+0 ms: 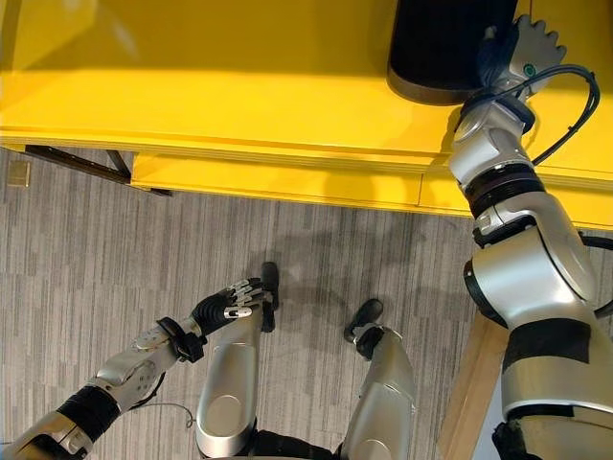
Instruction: Move parts from the plastic box to the shelf.
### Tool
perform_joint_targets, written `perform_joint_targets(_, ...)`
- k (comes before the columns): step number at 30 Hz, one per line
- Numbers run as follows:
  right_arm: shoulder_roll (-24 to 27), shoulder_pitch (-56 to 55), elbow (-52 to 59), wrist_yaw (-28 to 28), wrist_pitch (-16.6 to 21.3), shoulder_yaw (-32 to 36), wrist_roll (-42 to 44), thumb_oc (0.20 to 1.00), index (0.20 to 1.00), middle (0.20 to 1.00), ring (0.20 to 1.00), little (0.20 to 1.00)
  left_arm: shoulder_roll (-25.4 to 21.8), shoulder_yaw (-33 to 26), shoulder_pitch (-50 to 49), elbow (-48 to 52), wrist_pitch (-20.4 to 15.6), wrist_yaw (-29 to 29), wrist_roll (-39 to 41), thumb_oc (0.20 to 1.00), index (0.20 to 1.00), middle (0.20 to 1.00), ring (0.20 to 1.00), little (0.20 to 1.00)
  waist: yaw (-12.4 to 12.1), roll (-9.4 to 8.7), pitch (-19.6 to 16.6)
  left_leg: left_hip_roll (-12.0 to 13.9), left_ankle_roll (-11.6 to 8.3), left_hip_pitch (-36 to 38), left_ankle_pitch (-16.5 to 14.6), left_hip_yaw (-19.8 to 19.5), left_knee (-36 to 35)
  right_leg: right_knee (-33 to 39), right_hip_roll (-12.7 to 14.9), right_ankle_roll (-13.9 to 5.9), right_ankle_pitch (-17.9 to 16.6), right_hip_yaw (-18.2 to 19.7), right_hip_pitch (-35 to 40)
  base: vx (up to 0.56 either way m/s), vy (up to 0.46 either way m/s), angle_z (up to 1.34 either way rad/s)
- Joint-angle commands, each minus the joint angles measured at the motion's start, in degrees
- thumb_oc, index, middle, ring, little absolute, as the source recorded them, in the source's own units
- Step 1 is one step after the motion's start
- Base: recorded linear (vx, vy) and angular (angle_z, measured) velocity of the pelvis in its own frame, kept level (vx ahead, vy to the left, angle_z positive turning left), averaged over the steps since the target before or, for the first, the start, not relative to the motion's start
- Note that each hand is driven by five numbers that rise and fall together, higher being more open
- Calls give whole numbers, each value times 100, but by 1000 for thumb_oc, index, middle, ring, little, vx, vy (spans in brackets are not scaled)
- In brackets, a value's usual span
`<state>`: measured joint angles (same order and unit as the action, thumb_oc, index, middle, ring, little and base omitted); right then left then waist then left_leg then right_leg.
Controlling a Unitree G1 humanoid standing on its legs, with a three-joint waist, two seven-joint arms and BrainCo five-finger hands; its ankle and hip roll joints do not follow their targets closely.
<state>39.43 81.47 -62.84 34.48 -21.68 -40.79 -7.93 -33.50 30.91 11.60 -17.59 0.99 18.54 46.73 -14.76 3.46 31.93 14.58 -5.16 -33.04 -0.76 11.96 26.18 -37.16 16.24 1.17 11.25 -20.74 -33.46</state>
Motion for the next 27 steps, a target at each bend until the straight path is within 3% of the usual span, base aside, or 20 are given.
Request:
perform_joint_targets(1,566,817,-20,362,83,-396,-423,200,200,200,200,200,36,190,-205,304,-140,281,70,1000,1000,1000,1000,1000,-119,202,-213,289,-195,291,45,-21,-385,-698,265,-632,246,-121,-3,0,0,0)
perform_joint_targets(8,689,1011,-81,286,308,-733,-758,200,200,200,200,200,-22,174,-315,189,-281,461,-14,1000,1000,1000,1000,1000,-162,202,-213,339,-223,250,89,-42,-389,-719,328,-625,233,-185,-37,-8,-31,2)
perform_joint_targets(16,741,1052,-41,294,137,-746,-550,200,200,200,200,200,-58,140,-364,177,-323,565,-42,1000,1000,1000,1000,1000,-152,188,-213,361,-234,247,85,-36,-380,-721,319,-610,244,-183,-55,0,0,0)
perform_joint_targets(17,739,1058,-70,291,90,-738,-418,338,338,338,338,338,-62,147,-382,169,-333,596,-53,1000,1000,1000,1000,1000,-149,187,-213,367,-236,252,83,-36,-379,-720,315,-607,245,-183,-51,0,0,0)
perform_joint_targets(18,741,1047,-87,373,109,-715,-375,740,740,740,740,740,-58,148,-390,186,-318,611,-64,1000,1000,1000,1000,1000,-142,190,-213,370,-232,257,80,-33,-383,-715,309,-603,240,-175,-57,0,0,0)
perform_joint_targets(19,733,1046,-105,411,116,-696,-382,1000,1000,1000,1000,1000,-60,157,-387,189,-314,619,-59,1000,1000,1000,1000,1000,-140,191,-213,372,-232,257,77,-31,-382,-714,311,-604,237,-173,-61,0,0,0)
perform_joint_targets(21,706,992,-126,309,32,-553,282,1000,1000,1000,1000,1000,-59,161,-380,244,-290,599,-30,1000,1000,1000,1000,1000,-119,191,-213,374,-248,266,77,-13,-393,-691,308,-612,234,-165,-63,0,0,0)
perform_joint_targets(24,660,895,-154,385,62,-411,372,1000,1000,1000,1000,1000,-28,153,-361,259,-234,601,-66,1000,1000,1000,1000,1000,-102,185,-213,379,-241,300,67,9,-408,-666,291,-610,237,-148,-38,0,0,0)
perform_joint_targets(26,551,804,-216,665,422,-156,1085,1000,1000,1000,1000,1000,2,222,-294,278,-168,561,-29,1000,1000,1000,1000,1000,-70,193,-213,382,-235,351,58,36,-427,-636,278,-615,229,-129,-1,-44,26,0)
perform_joint_targets(27,499,755,-183,640,783,29,1374,1000,1000,1000,1000,1000,8,255,-263,301,-108,561,-35,1000,1000,1000,1000,1000,-58,201,-213,363,-233,403,52,46,-450,-606,261,-622,230,-111,40,-49,40,-2)
